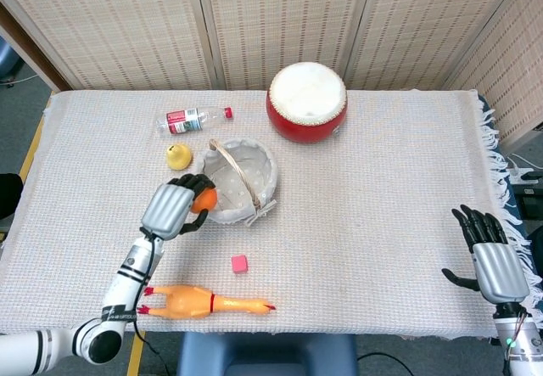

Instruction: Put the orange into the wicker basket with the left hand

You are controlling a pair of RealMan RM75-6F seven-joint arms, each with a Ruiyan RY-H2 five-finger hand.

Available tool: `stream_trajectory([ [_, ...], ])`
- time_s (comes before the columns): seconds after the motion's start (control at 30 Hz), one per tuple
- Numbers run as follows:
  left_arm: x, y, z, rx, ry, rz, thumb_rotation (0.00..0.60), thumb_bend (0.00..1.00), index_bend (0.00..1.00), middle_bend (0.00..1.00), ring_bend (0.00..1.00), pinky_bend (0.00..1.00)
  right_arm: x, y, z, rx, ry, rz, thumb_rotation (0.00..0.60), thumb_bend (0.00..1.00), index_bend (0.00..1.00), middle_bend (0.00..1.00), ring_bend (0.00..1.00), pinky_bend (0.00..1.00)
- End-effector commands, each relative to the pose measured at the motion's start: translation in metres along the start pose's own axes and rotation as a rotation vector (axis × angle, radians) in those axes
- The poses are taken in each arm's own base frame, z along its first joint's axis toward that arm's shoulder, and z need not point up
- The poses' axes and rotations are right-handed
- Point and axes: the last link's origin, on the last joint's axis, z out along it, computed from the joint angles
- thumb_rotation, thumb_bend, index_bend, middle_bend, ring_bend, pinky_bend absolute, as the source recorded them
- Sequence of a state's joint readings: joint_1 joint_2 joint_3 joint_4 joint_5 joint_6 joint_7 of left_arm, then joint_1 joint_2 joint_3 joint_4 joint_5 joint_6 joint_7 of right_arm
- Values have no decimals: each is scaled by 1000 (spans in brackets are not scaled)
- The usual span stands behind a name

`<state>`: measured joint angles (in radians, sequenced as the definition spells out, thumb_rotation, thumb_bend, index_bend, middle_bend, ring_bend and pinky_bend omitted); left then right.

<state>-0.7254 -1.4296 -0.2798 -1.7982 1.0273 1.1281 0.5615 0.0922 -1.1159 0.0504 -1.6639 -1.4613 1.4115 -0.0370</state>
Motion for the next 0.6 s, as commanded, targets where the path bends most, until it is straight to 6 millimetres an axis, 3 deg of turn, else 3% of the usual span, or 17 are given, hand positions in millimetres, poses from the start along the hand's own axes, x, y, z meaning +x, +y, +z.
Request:
stream_trajectory([
  [0.03, -5, 21, 33, -4, -23, 3, 600, 631, 662, 629, 627, 733, 0, 1, 1, -7, -6, 8, 600, 27, 0, 0, 0, 0],
  [0.13, -10, 31, 44, -9, -42, 3, 600, 625, 635, 608, 606, 722, 0, 2, 2, -12, -12, 15, 600, 27, 0, 0, 0, 0],
  [0.2, -14, 35, 48, -16, -50, 14, 600, 607, 578, 535, 540, 690, 0, 2, 2, -14, -15, 18, 600, 27, 0, 0, 0, 0],
  [0.3, -19, 39, 52, -14, -60, 22, 600, 505, 331, 238, 267, 479, 0, 2, 2, -17, -21, 21, 600, 27, 0, 0, 0, 0],
  [0.4, -19, 40, 55, 0, -63, 16, 600, 438, 124, 32, 61, 301, 0, 2, 2, -19, -25, 22, 600, 27, 0, 0, 0, 0],
  [0.47, -17, 40, 56, 9, -58, 3, 600, 411, 31, 0, 2, 195, 0, 2, 2, -20, -25, 23, 600, 27, 0, 0, 0, 0],
  [0.6, -12, 36, 57, 25, -37, -11, 600, 403, 0, 0, 0, 155, 0, 1, 2, -16, -26, 21, 600, 27, 0, 0, 0, 0],
])
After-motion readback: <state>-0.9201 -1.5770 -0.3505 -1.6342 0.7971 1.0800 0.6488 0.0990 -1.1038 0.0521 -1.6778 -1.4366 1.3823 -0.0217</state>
